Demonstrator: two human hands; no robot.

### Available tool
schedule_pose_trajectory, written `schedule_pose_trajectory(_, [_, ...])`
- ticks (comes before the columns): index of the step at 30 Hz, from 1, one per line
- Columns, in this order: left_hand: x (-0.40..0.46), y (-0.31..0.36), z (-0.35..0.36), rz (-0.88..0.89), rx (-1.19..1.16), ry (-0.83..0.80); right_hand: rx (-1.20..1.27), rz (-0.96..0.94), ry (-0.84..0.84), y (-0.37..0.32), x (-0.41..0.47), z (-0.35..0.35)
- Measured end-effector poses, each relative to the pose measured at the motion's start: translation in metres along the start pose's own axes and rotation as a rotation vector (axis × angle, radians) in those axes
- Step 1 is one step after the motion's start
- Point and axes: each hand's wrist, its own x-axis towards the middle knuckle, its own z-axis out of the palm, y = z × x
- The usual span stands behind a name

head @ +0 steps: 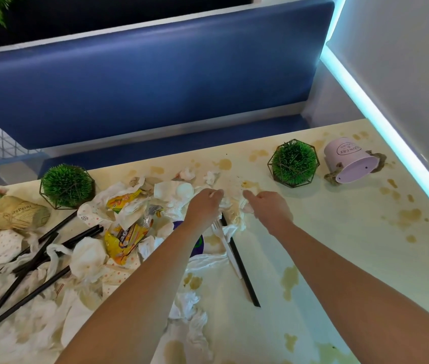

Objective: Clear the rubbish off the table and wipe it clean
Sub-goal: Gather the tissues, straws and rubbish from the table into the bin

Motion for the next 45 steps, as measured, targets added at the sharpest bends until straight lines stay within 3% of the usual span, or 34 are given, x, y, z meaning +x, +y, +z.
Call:
schedule_pose_trajectory(6, [0.006,-0.004,-0.007,0.023,0.108,0.093,-0.177,-0.074,0.047,0.004,0.012,0.011])
schedule_pose_trajectory(13, [0.015,-0.013,-0.008,0.072,0.07,0.094,-0.357,-0.13,-0.021,0.005,0.025,0.022])
schedule_pose_trajectory(16, [0.02,-0.013,-0.003,0.104,0.204,0.054,-0.387,-0.119,-0.014,0.011,0.029,0.023])
schedule_pose_trajectory(25, [0.033,-0.007,0.011,0.038,0.623,0.013,0.008,-0.054,-0.002,0.017,0.027,0.008])
schedule_pose_trajectory(29, [0.037,-0.008,0.012,0.072,0.684,0.008,0.164,-0.04,-0.014,0.016,0.024,-0.003])
schedule_pose_trajectory(36, [0.03,-0.003,0.006,0.1,0.404,0.035,0.391,0.013,-0.013,0.012,0.017,-0.009])
schedule_pose_trajectory(43, [0.006,0.008,-0.011,0.208,0.256,0.167,0.373,-0.026,-0.106,0.012,0.002,-0.005])
schedule_pose_trajectory(45, [0.002,0.01,-0.013,0.22,0.186,0.175,0.208,-0.047,-0.186,0.016,0.0,-0.001])
